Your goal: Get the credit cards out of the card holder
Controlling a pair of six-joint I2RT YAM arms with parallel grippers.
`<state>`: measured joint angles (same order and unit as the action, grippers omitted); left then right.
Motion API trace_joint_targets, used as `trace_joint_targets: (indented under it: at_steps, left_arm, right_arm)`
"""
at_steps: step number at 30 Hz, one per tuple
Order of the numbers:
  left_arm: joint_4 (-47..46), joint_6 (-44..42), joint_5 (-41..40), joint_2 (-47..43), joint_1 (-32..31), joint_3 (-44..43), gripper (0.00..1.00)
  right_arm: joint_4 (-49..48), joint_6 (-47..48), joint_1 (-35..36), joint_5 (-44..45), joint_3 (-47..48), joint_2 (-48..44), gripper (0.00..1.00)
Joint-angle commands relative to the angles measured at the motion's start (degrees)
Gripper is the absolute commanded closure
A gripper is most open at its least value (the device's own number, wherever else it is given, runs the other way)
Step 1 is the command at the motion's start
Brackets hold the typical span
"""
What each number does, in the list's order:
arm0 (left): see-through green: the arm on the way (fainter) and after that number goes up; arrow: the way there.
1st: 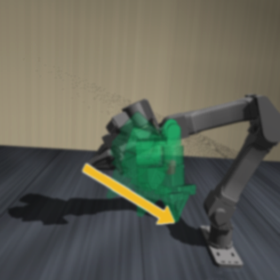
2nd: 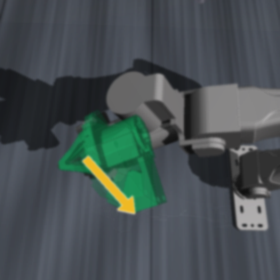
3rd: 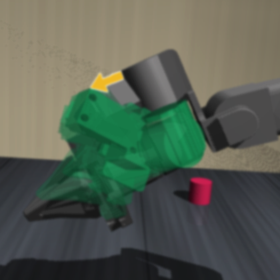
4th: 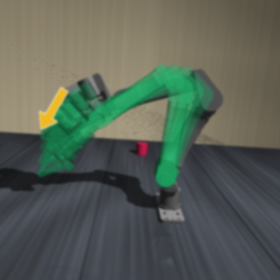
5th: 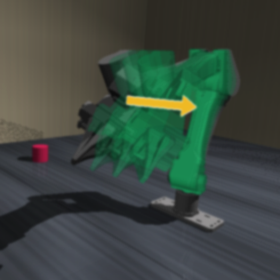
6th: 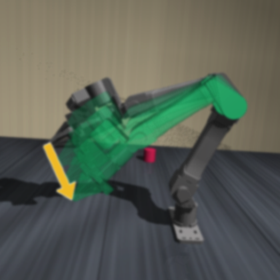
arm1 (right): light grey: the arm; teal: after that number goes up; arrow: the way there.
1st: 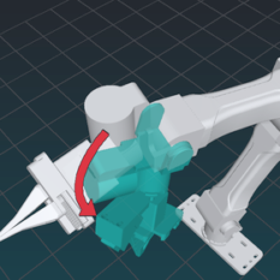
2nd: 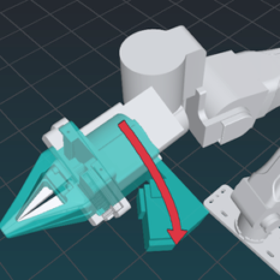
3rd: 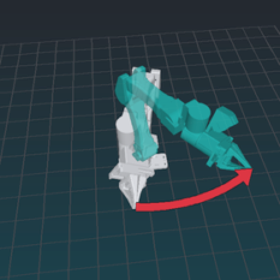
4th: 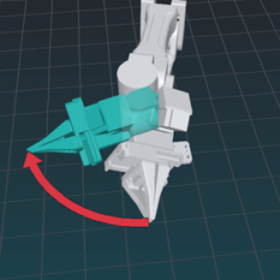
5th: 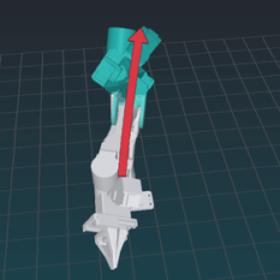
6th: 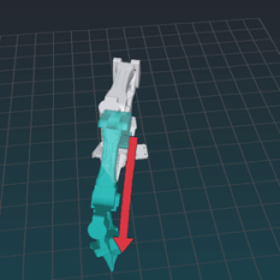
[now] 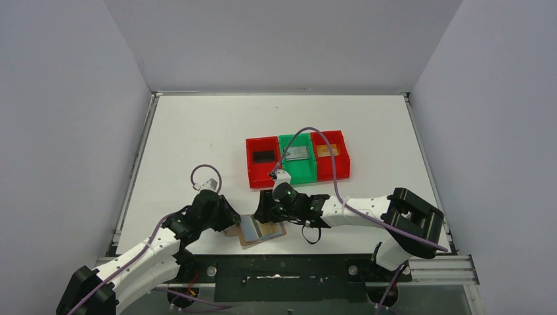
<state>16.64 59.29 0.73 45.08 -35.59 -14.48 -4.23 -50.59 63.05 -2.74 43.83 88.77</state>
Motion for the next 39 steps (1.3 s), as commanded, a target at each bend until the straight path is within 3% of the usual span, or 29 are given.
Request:
trace_joint_targets:
  at_steps: [1, 8, 12, 20, 25, 33, 39]
  left_arm:
    - [-1.11, -0.67, -0.74, -0.46, -0.32, -1.9, 0.71]
    - [6.24, -0.71, -5.7, -2.6, -0.35, -7.46, 0.54]
    - [9.92, -1.28, -8.52, -3.82, -0.35, -11.93, 0.49]
    - [10.21, -4.97, -5.03, -3.4, -0.35, -17.02, 0.49]
    - [8.56, -4.93, -2.47, -2.25, -0.38, -16.88, 0.49]
    - [10.34, -4.49, -4.54, -4.1, -0.37, -17.0, 0.5]
    - [13.77, -3.05, -8.95, -8.22, -0.35, -17.43, 0.51]
  right_arm:
    - [-1.0, -1.23, 0.49, 3.25, 1.34, -0.77, 0.52]
    - [3.54, -3.83, 0.4, 9.23, 0.46, -1.27, 0.53]
    - [4.07, -4.47, 0.41, 11.08, -0.08, -1.86, 0.54]
    - [4.0, -4.4, 0.39, 11.47, -1.08, -2.77, 0.57]
    - [-0.55, -1.32, 0.61, 6.9, -1.43, -2.92, 0.59]
    - [-0.11, 3.72, 3.18, 3.84, 3.65, 1.24, 0.6]
    - [-2.55, 4.81, 4.55, -0.46, 7.02, 7.89, 0.69]
